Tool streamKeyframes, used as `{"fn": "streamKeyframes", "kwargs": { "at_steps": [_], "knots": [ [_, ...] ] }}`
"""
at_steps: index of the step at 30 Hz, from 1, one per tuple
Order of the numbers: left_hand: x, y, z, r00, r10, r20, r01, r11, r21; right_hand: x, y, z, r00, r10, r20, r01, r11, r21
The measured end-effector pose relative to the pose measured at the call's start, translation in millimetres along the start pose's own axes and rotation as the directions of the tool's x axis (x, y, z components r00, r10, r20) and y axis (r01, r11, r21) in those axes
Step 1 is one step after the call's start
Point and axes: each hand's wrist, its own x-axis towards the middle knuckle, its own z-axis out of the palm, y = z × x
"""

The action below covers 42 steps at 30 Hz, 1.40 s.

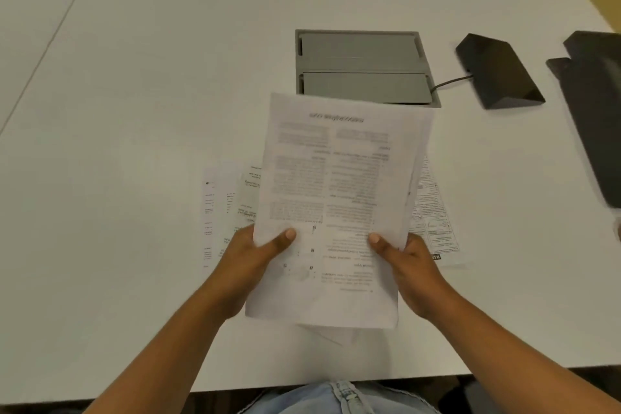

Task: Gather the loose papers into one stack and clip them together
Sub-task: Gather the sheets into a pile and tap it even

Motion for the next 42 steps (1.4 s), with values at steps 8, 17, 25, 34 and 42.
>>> {"fn": "streamKeyframes", "kwargs": {
  "at_steps": [8, 17, 25, 34, 42],
  "knots": [
    [-16.4, -24.0, -20.7, 0.973, -0.043, -0.225, 0.054, 0.998, 0.040, 39.9, 23.7, -51.0, 0.979, 0.037, -0.199, -0.104, 0.937, -0.334],
    [-31.3, -31.2, -53.5, 0.916, -0.051, -0.398, 0.046, 0.999, -0.022, 92.9, 41.1, -137.0, 0.747, -0.014, -0.664, -0.601, 0.412, -0.685],
    [-30.9, -34.4, -56.3, 0.903, -0.056, -0.426, 0.049, 0.998, -0.028, 90.9, 48.8, -154.0, 0.712, 0.089, -0.697, -0.608, 0.576, -0.547],
    [-29.4, -29.3, -66.2, 0.893, -0.028, -0.449, 0.001, 0.998, -0.060, 21.8, 8.9, -136.9, 0.692, 0.096, -0.715, -0.121, 0.993, 0.017],
    [-32.1, -24.8, -77.9, 0.872, -0.015, -0.489, -0.025, 0.997, -0.074, -7.3, 39.5, -68.0, 0.828, 0.187, -0.529, -0.149, 0.982, 0.114]
  ]
}}
